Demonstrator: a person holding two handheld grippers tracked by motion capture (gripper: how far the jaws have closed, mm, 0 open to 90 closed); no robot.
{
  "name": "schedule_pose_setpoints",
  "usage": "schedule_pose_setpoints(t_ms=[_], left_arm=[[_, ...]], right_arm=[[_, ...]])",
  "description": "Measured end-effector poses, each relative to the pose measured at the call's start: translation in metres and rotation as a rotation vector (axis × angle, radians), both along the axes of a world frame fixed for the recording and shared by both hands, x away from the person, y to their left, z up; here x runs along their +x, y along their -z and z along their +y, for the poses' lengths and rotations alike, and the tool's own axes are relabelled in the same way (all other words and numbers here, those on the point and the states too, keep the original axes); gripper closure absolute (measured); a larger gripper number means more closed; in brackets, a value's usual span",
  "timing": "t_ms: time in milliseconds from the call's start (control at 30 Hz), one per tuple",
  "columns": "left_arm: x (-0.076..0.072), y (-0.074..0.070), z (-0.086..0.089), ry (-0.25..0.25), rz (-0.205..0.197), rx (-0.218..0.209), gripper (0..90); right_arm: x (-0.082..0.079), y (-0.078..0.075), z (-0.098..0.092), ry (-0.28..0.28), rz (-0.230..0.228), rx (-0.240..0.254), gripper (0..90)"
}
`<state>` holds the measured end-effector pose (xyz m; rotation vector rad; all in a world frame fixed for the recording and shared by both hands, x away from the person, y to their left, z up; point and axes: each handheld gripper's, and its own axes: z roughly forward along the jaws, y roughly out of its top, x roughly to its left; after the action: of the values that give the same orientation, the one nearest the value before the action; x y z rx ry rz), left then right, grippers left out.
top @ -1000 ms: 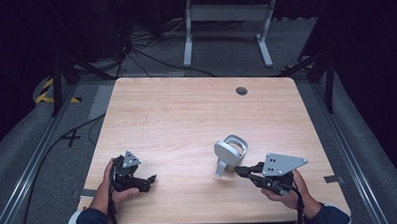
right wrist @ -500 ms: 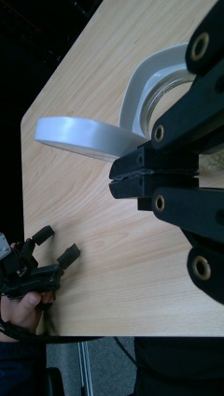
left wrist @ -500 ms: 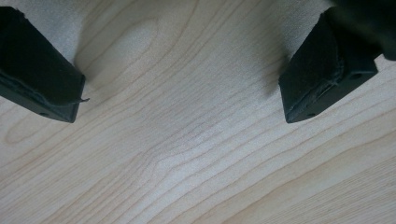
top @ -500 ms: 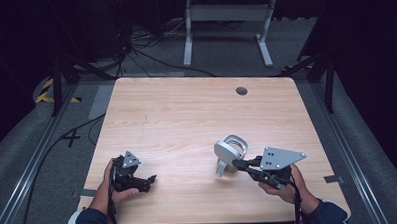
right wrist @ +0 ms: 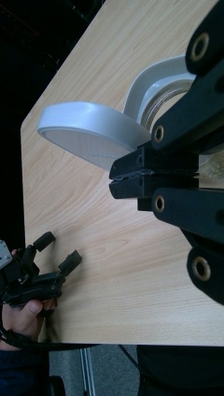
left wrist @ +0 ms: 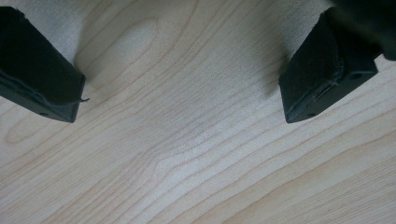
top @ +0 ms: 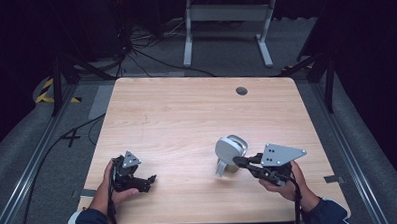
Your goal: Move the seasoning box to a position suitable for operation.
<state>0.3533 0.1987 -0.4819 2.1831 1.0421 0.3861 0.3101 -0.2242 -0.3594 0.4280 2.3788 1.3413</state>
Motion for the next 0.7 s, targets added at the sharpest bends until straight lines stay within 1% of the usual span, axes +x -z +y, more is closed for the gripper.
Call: schedule_pose_setpoints(t_ms=[400,700], left_arm=[[0.0,0.0,0.0,0.0,0.001,0.0,0.6],[0.0,0.0,0.0,0.006,0.0,0.002,0.5]], right_arm=[[0.005,0.003,-0.006,0.022,0.004,-0.011,89.6],[0.009,0.003,-0.011,0.045,0.007,-0.009,89.6]])
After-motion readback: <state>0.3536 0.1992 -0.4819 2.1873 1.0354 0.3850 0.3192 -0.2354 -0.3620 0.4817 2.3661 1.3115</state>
